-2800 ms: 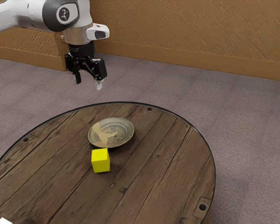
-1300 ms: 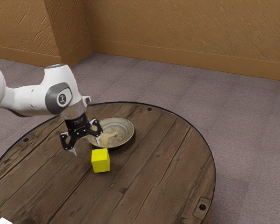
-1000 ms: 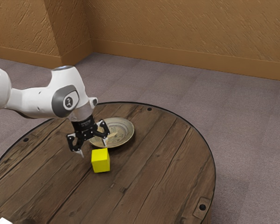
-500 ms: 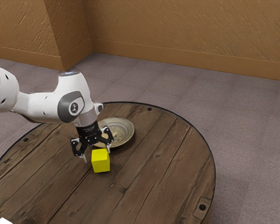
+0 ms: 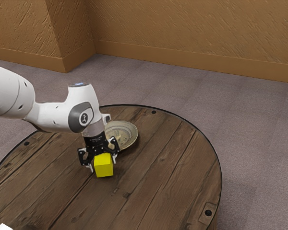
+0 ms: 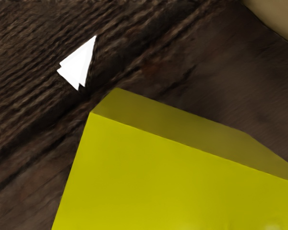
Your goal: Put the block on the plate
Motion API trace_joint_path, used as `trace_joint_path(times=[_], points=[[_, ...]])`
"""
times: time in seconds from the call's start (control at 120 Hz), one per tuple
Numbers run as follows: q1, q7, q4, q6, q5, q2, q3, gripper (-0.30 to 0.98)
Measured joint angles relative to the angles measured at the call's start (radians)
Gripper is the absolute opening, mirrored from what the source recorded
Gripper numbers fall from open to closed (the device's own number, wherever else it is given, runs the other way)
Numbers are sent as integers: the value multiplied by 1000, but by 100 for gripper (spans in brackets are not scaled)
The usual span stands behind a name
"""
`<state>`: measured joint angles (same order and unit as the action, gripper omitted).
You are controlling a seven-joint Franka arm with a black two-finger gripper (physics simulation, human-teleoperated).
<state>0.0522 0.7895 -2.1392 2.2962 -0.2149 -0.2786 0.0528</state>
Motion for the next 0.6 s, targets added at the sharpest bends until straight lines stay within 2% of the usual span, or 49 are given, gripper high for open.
trace_joint_path(times=[0.117, 0.375, 0.6], points=[[0, -3, 0, 7, 1, -6, 3, 53], [0, -5, 13, 3, 8, 10, 13, 36], [0, 1, 9, -13, 20, 88, 14, 31]])
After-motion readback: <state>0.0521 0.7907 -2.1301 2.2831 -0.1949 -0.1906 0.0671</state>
